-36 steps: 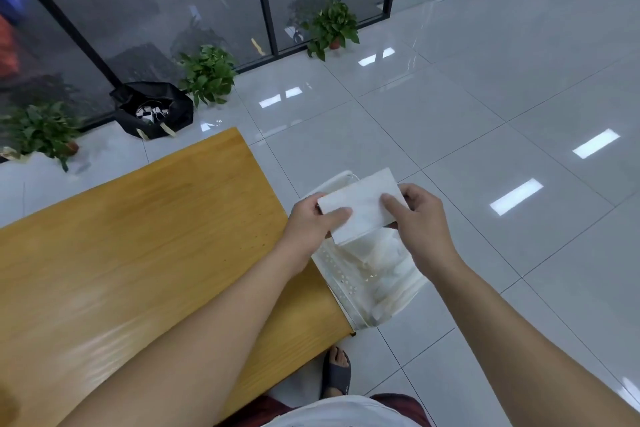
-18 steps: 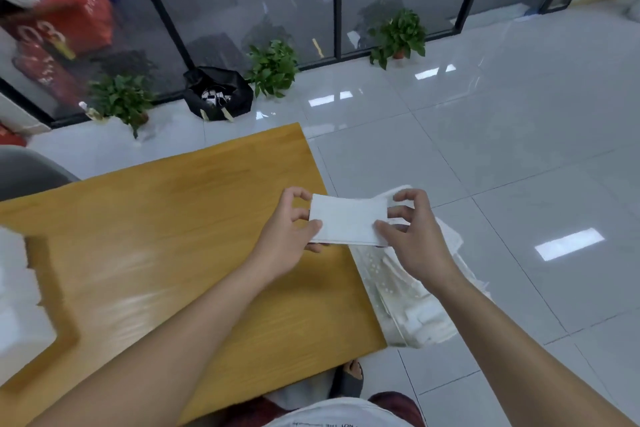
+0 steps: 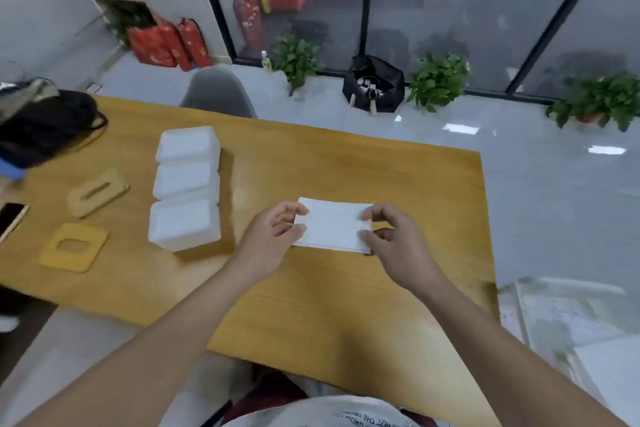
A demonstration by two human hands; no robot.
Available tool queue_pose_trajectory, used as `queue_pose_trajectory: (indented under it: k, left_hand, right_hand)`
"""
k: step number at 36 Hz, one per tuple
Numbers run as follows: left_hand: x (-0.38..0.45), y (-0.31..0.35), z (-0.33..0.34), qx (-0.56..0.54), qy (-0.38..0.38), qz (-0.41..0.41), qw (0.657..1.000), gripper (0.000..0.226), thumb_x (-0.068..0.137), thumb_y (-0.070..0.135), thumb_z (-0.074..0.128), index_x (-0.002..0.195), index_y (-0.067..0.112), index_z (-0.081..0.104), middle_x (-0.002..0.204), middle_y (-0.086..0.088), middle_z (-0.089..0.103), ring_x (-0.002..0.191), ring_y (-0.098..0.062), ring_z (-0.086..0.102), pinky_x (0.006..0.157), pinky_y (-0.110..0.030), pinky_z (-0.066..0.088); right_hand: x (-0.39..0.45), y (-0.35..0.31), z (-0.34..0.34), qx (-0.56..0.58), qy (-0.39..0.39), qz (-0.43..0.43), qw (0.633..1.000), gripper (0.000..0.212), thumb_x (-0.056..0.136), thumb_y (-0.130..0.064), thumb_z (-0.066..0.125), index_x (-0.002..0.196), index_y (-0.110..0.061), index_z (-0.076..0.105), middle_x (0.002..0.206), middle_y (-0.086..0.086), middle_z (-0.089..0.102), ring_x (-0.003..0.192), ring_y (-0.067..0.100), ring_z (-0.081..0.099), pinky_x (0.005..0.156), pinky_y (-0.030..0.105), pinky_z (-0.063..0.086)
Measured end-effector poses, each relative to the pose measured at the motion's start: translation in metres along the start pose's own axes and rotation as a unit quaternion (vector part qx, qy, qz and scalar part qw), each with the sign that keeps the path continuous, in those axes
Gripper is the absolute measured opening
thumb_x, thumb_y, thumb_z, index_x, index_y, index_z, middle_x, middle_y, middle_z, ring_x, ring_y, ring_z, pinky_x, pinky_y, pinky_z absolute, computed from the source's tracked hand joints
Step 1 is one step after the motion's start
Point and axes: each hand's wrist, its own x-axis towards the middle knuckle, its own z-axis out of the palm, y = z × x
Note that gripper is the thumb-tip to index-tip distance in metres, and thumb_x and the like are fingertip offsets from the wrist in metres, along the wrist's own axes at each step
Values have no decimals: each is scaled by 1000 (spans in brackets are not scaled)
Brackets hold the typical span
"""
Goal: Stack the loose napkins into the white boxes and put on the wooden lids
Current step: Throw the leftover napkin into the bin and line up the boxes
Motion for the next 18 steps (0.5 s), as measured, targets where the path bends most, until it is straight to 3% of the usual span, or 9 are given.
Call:
queue_pose_trajectory:
  k: [3, 6, 10, 14, 18]
  left_hand:
    - [-4, -18, -57, -7, 39, -16, 999, 19, 104, 20, 73, 118, 33, 73, 109, 8, 71, 86, -1, 69, 77, -14, 48]
    - [-4, -41, -112, -12, 73, -30, 997, 21, 103, 23, 74, 118, 38, 73, 102, 15, 70, 92, -14, 72, 83, -26, 50]
    - [-4, -70, -177, -8, 96, -46, 994, 25, 104, 23, 72, 124, 38, 69, 89, 26, 67, 92, -16, 68, 84, -26, 49]
    - [1, -103, -233, -1, 112, -70, 991, 35, 103, 26, 72, 130, 48, 64, 106, 16, 73, 94, -9, 70, 84, -30, 54]
    - [11, -137, -274, 41, 129, -99, 986, 30, 104, 31, 71, 128, 48, 64, 113, 10, 69, 94, -7, 68, 74, -23, 52]
  right_hand:
    - [24, -19, 58, -10, -34, -1, 999, 23, 100, -9, 72, 109, -30, 67, 115, -19, 67, 80, 29, 70, 60, 24, 49]
    - [49, -34, 117, -24, -62, -9, 998, 25, 99, -10, 73, 110, -31, 67, 122, -18, 67, 85, 33, 68, 67, 31, 55]
    - [80, -47, 189, -39, -91, -14, 995, 27, 99, -9, 72, 113, -32, 67, 122, -16, 68, 77, 26, 67, 67, 35, 54]
    - [107, -55, 254, -71, -117, -17, 991, 29, 101, -11, 72, 120, -32, 66, 124, -23, 65, 79, 25, 66, 60, 26, 49]
    - [129, -52, 306, -101, -125, -14, 987, 31, 101, -11, 71, 124, -31, 66, 125, -22, 64, 76, 20, 66, 61, 23, 49]
